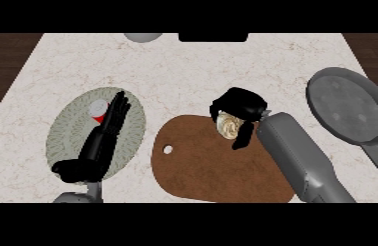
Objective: Pick the cupcake from the cutting board and place it in the pan
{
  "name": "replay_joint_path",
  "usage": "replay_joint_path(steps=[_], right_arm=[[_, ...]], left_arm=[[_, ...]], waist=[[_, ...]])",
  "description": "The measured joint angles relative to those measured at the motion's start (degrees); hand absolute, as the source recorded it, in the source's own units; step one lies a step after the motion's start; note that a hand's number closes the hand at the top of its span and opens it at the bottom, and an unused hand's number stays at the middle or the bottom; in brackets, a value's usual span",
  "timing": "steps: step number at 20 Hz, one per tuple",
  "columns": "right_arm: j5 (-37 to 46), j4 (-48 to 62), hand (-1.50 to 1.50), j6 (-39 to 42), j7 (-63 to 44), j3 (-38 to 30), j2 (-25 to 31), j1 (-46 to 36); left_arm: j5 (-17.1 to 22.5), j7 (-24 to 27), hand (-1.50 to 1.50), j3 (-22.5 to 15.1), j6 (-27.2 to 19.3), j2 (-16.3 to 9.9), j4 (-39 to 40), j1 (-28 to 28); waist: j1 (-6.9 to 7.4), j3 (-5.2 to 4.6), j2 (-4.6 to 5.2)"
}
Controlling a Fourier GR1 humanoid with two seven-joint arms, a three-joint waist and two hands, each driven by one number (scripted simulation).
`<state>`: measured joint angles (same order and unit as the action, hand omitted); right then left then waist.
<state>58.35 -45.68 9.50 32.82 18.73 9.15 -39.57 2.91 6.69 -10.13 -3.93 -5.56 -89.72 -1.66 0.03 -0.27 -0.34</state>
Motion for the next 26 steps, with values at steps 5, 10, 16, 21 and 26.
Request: replay_joint_path(steps=[5,10,16,21,26], right_arm=[[-1.22,-1.03,1.50,-7.10,-17.53,-9.41,-0.12,0.65],[0.71,-4.20,1.50,-17.23,-38.56,-17.13,-0.19,1.19],[6.10,-15.74,1.50,-25.34,-58.96,-19.26,-4.38,2.04],[8.94,-27.41,1.50,-27.39,-69.75,-20.31,-6.47,6.80],[6.87,-34.24,1.50,-30.63,-70.79,-23.87,-4.90,12.91]], left_arm=[[0.20,0.31,0.00,0.95,-0.28,-0.27,0.26,0.62],[0.42,-0.27,0.00,1.86,-0.78,-0.71,-0.20,1.62],[0.16,-1.03,0.00,1.26,-0.81,-0.66,-1.84,2.31],[-0.26,-0.78,0.00,0.61,-0.48,-0.28,-2.00,2.36],[-0.61,-0.21,0.00,0.80,-0.06,0.28,-0.66,0.82]], waist=[[-1.90,0.12,-0.33],[-3.63,0.08,-1.10],[-2.78,0.13,-0.97],[-1.74,0.19,-0.41],[-0.83,0.25,0.06]])
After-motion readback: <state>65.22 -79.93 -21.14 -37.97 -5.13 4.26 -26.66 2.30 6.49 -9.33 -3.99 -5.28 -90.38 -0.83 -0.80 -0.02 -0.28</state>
